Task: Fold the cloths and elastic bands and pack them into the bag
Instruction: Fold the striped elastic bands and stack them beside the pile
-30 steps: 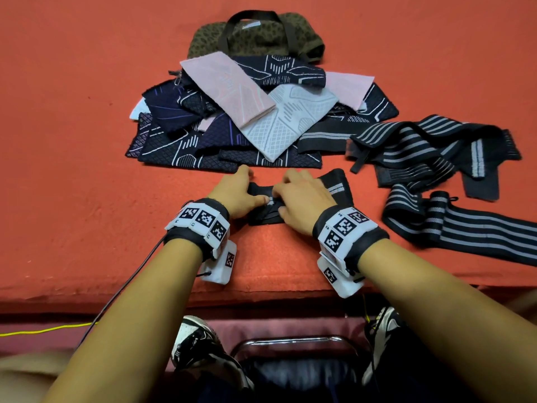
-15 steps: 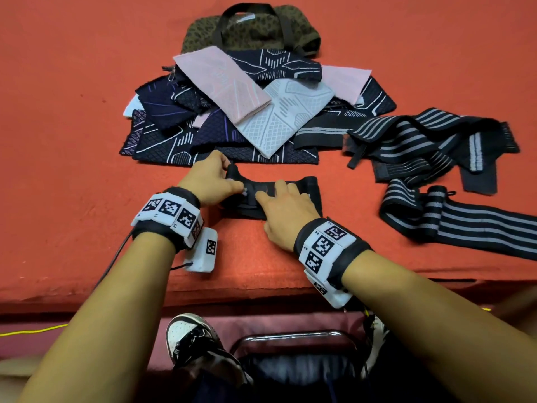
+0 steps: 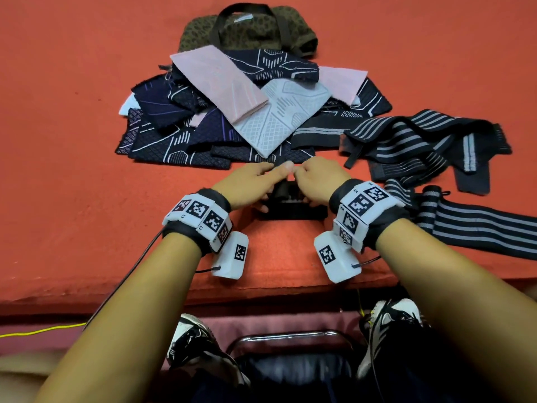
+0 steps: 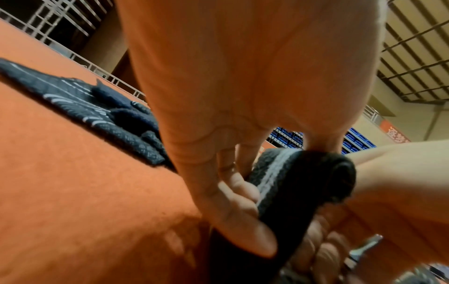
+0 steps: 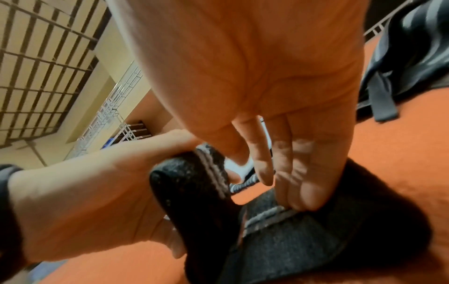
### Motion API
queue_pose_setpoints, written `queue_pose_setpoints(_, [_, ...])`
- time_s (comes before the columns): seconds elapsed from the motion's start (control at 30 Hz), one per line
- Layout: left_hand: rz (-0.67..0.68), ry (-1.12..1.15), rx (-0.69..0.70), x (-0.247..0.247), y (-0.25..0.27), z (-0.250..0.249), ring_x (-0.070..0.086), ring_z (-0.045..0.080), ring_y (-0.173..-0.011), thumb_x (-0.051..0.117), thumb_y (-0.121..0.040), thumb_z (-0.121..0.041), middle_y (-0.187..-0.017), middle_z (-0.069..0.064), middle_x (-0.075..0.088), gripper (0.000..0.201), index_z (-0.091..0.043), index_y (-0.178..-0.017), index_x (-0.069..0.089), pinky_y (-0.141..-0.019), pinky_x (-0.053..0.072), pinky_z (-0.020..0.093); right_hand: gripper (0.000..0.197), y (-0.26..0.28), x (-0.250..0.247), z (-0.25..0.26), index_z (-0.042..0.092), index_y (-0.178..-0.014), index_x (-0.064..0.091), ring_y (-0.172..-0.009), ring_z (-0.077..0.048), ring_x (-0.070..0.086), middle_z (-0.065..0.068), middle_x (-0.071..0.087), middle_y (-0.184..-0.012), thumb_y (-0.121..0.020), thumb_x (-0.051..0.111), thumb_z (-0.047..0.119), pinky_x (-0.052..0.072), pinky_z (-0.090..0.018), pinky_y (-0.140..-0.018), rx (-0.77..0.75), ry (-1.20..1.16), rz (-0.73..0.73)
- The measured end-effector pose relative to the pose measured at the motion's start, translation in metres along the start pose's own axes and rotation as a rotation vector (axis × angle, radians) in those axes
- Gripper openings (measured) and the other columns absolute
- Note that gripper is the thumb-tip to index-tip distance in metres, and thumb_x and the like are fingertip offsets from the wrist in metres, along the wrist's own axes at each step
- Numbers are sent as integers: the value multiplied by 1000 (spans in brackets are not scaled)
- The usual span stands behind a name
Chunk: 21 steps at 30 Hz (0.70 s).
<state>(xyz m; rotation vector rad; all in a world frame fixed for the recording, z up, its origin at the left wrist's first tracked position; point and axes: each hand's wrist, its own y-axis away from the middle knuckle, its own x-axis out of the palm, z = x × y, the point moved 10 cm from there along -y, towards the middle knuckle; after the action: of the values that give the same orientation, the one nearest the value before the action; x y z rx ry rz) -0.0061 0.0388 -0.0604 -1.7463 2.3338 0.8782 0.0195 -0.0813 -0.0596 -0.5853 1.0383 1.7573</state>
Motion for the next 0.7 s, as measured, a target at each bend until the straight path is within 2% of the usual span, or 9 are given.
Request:
queue_pose_setpoints(0.07, [-7, 4, 5, 3, -3, 0, 52, 19, -69, 40, -103, -47, -77, 6, 48, 42, -15, -83, 58, -68, 60, 41, 69, 2, -5, -1, 5, -94, 67, -87, -33, 65, -17, 70, -93, -97, 23, 59, 52, -41, -85, 25, -103, -12])
queue_pose_setpoints(0.1, [-3, -27, 22, 5, -5, -1, 55, 21, -70, 39, -105, -40, -80, 7, 50, 37, -14, -93, 62, -69, 60, 42, 76, 3, -6, 0, 6, -90, 67, -86, -32, 63, -15, 69, -90, -96, 20, 65, 49, -37, -84, 30, -94, -9])
queue_pose_setpoints(0.17, [36, -126, 51, 11, -9, 1, 63, 24, -68, 41, -106, -21, -85, 8, 56, 25, -17, -125, 57, -73, 61, 42, 64, 5, -6, 4, 11, -84, 62, -88, -31, 62, -14, 66, -91, -94, 31, 65, 44, -32, -76, -4, -1, 2])
queue_pose_setpoints(0.23, [56, -189, 72, 13, -11, 2, 65, 24, -64, 48, -102, -11, -82, 6, 57, 37, -28, -135, 48, -74, 60, 39, 39, 6, -3, 4, 13, -93, 62, -99, -33, 62, -16, 66, -105, -95, 46, 49, 40, -29, -72, -24, 150, 4])
queue_pose_setpoints(0.27, [45, -221, 73, 11, -12, 3, 64, 22, -62, 55, -99, -11, -77, 3, 57, 44, -24, -140, 47, -75, 59, 38, 34, 6, -3, 2, 12, -104, 63, -105, -34, 61, -17, 64, -114, -95, 49, 42, 40, -29, -73, -12, 225, -8])
queue_pose_setpoints(0.33, [-10, -325, 96, 4, -15, 4, 58, 15, -60, 67, -92, -18, -70, -3, 56, 51, -19, -140, 51, -74, 55, 33, 38, 9, -5, -3, 9, -120, 59, -114, -37, 55, -18, 56, -126, -97, 48, 37, 42, -34, -82, 27, 341, -33])
queue_pose_setpoints(0.43, [-38, -374, 93, 0, -17, 15, 60, 15, -68, 74, -86, -32, -79, 0, 61, 53, -18, -134, 55, -74, 51, 31, 41, 12, -3, -11, 10, -130, 55, -117, -39, 48, -19, 40, -133, -98, 48, 35, 44, -40, -94, 106, 420, -14])
queue_pose_setpoints(0.57, [-82, -351, 95, 0, -18, 16, 64, 21, -82, 69, -90, -36, -93, 2, 65, 43, -18, -127, 58, -81, 53, 32, 41, 12, 6, -17, 8, -132, 52, -115, -37, 50, -20, 37, -133, -98, 50, 30, 42, -36, -84, 167, 414, 44])
queue_pose_setpoints(0.7, [-57, -295, 66, 4, -18, 11, 67, 18, -61, 54, -100, -23, -76, -6, 59, 19, -21, -119, 55, -64, 53, 20, 47, 10, 0, -17, 1, -133, 37, -116, -37, 53, -21, 48, -130, -93, 57, 16, 40, -37, -78, 183, 281, -7])
